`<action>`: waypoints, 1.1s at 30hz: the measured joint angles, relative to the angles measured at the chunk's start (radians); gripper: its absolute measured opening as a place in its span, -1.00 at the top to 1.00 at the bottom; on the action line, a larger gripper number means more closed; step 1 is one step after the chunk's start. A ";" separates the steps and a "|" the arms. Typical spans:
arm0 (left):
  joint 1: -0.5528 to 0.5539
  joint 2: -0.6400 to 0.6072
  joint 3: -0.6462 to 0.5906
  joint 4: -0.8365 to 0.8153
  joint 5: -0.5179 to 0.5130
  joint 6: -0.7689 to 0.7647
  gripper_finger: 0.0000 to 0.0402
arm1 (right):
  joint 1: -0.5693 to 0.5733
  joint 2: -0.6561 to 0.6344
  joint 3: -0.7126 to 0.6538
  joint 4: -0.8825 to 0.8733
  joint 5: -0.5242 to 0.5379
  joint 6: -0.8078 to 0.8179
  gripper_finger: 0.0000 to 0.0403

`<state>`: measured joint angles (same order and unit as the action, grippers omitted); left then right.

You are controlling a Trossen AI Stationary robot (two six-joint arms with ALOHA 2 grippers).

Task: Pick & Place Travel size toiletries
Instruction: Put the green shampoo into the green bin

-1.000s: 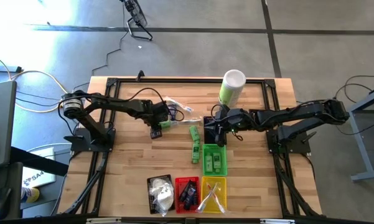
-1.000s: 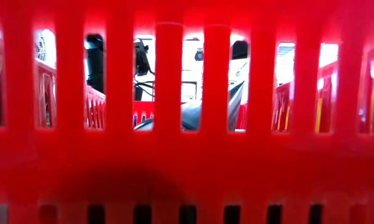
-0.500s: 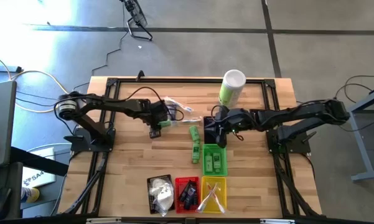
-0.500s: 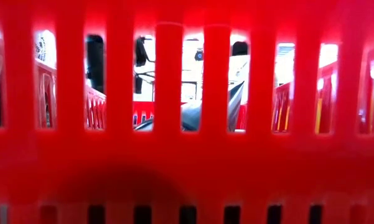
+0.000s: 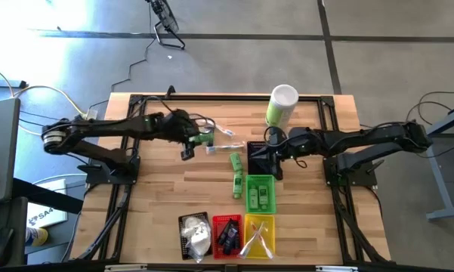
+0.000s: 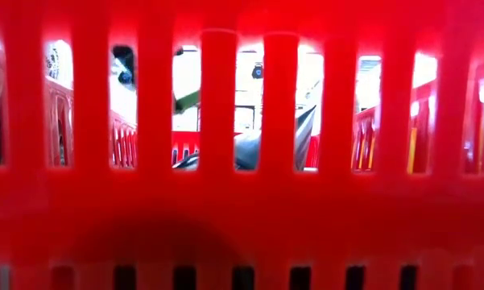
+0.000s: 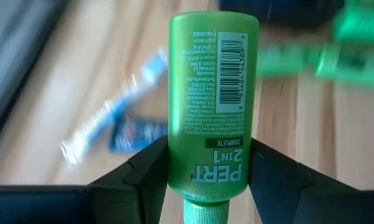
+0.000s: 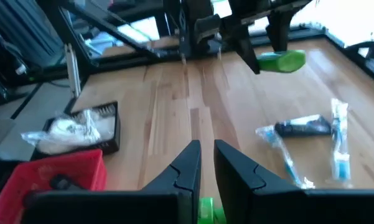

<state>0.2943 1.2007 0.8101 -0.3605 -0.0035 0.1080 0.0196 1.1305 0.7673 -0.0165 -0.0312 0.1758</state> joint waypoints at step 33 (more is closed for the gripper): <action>-0.210 0.113 -0.180 0.921 0.094 -0.139 0.08 | 0.000 0.009 0.000 0.088 0.006 -0.076 0.82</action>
<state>0.0841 1.3132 0.6296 0.5603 0.0900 -0.0315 0.0196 1.1395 0.7677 0.0714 -0.0256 0.0999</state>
